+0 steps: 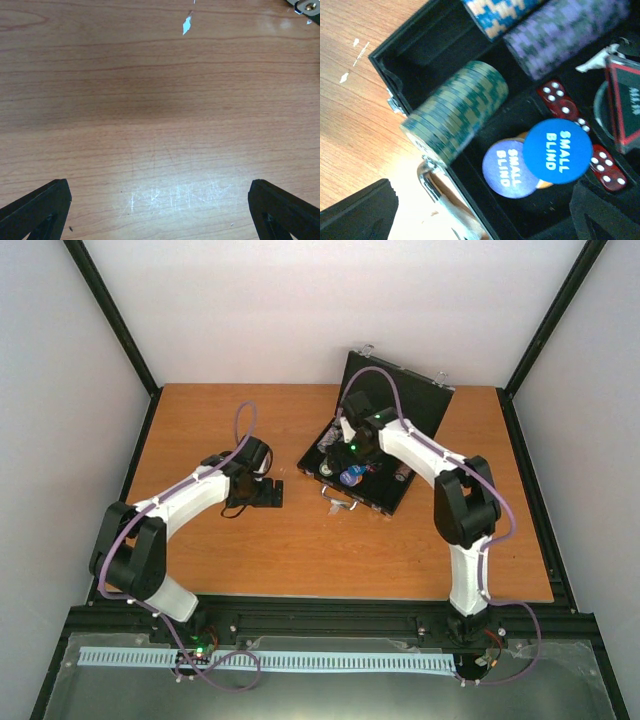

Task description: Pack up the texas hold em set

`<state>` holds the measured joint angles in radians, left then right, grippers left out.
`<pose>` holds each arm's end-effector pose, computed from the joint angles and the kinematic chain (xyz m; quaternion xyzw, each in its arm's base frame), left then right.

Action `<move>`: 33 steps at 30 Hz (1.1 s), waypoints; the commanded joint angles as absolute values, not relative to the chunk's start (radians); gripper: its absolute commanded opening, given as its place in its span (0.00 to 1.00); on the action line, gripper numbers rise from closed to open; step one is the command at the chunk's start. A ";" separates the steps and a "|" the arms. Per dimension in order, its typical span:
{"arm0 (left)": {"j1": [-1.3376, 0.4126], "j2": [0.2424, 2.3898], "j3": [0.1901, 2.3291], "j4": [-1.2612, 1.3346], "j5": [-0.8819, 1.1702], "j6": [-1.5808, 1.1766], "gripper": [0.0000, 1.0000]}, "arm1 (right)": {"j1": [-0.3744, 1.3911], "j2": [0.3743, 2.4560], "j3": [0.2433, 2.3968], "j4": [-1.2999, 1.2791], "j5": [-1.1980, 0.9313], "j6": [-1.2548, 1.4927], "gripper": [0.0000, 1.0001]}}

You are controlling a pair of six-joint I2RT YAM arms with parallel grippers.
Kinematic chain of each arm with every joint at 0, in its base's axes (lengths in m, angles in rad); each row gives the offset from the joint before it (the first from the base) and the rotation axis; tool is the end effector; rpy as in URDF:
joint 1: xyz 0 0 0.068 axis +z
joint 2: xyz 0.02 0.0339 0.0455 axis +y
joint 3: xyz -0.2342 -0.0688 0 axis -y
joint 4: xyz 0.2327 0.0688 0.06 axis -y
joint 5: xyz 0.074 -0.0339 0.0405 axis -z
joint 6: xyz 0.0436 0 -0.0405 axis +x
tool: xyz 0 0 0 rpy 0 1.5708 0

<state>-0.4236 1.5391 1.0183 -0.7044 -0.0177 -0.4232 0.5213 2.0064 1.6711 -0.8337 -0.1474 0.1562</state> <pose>0.2593 -0.1161 0.1732 -0.0013 0.9851 -0.0627 0.1603 0.3472 0.2068 0.1981 -0.1919 0.9583 0.1342 0.1637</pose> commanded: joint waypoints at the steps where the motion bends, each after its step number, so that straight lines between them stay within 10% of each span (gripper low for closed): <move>1: -0.428 1.521 1.018 -0.695 -0.024 -0.438 1.00 | 0.573 2.071 1.753 -0.889 -0.133 0.131 0.95; 33: -0.413 1.587 1.015 -0.670 0.001 -0.440 1.00 | 0.570 2.202 1.868 -0.852 0.270 0.164 0.98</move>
